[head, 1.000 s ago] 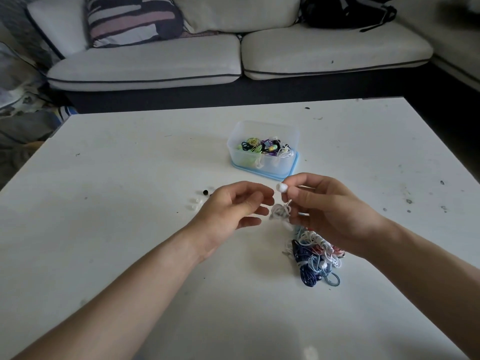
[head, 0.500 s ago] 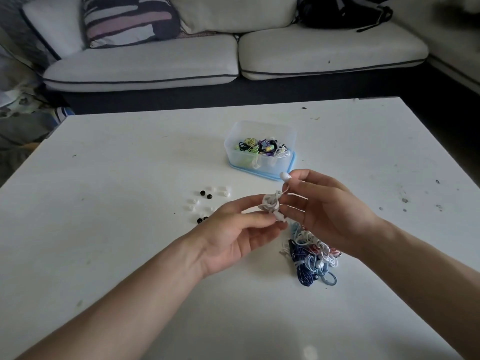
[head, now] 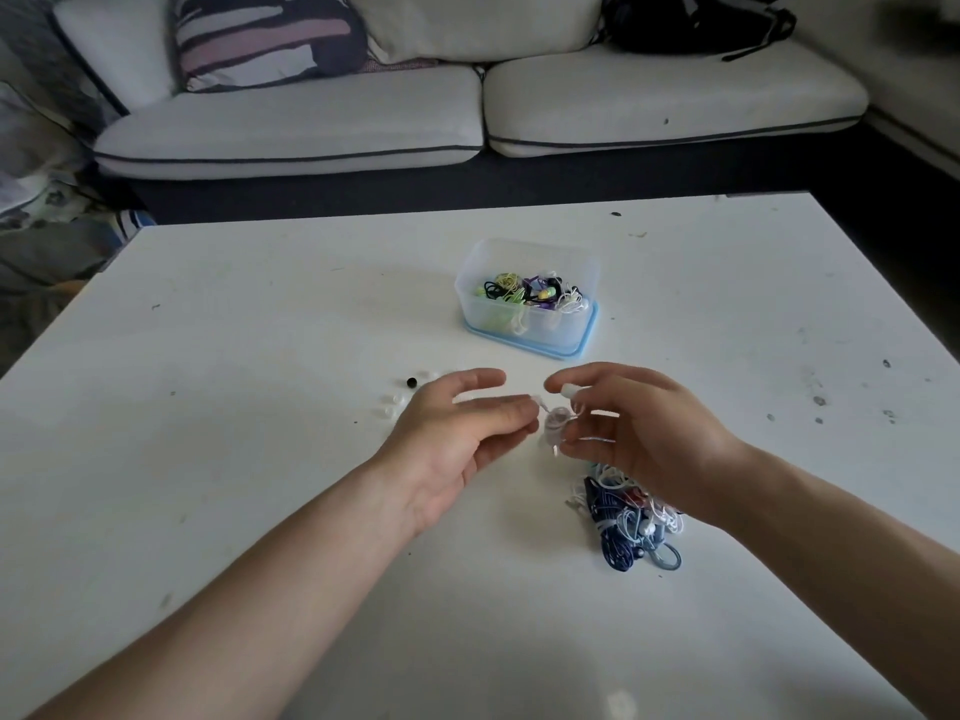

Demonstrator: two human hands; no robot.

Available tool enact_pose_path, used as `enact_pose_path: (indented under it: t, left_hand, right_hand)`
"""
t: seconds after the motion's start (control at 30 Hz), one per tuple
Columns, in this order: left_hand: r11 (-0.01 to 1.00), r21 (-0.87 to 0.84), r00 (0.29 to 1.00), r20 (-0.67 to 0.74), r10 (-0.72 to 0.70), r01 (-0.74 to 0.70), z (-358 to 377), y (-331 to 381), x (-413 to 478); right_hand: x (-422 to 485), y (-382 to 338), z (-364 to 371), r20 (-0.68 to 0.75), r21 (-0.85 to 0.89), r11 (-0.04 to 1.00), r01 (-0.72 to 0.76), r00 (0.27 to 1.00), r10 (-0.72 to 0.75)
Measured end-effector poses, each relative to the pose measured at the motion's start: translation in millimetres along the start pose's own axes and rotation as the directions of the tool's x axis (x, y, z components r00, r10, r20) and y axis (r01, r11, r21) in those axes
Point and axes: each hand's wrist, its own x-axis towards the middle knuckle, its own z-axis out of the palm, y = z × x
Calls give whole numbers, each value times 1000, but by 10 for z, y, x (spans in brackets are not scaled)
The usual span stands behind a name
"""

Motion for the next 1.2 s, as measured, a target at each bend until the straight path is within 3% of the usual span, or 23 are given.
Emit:
enact_pose_path:
  t: [0.27, 0.5, 0.67, 0.73, 0.8, 0.87, 0.93, 1.07, 1.2]
  left_hand:
    - [960, 214, 983, 78, 165, -178, -2, 7, 9]
    - [930, 299, 977, 77, 200, -214, 12, 20, 11]
    - [951, 248, 979, 136, 153, -183, -21, 27, 34]
    - [936, 305, 982, 129, 141, -174, -80, 44, 78]
    - [769, 593, 967, 70, 247, -239, -243, 39, 202]
    - [444, 865, 938, 80, 337, -233, -433, 23, 327]
    - [237, 954, 950, 113, 289, -186, -557, -14, 402]
    - [38, 982, 966, 173, 195, -183, -613, -77, 456]
    - [-43, 984, 967, 176, 186, -171, -608, -168, 478]
  right_hand:
    - [-7, 39, 48, -2, -49, 998, -33, 999, 33]
    - [-38, 105, 78, -17, -359, 911, 202, 975, -223]
    - [-23, 114, 57, 16, -326, 907, 267, 961, -277]
    - [-2, 129, 38, -5, -280, 929, 241, 968, -253]
    - [8, 129, 27, -28, -209, 956, 205, 976, -215]
    - [21, 129, 5, -50, -165, 970, 179, 981, -189]
    - [30, 127, -21, -63, -152, 974, 167, 982, -179]
    - [38, 123, -40, -67, -137, 980, 144, 986, -155]
    - [35, 128, -54, -65, -139, 982, 125, 989, -135]
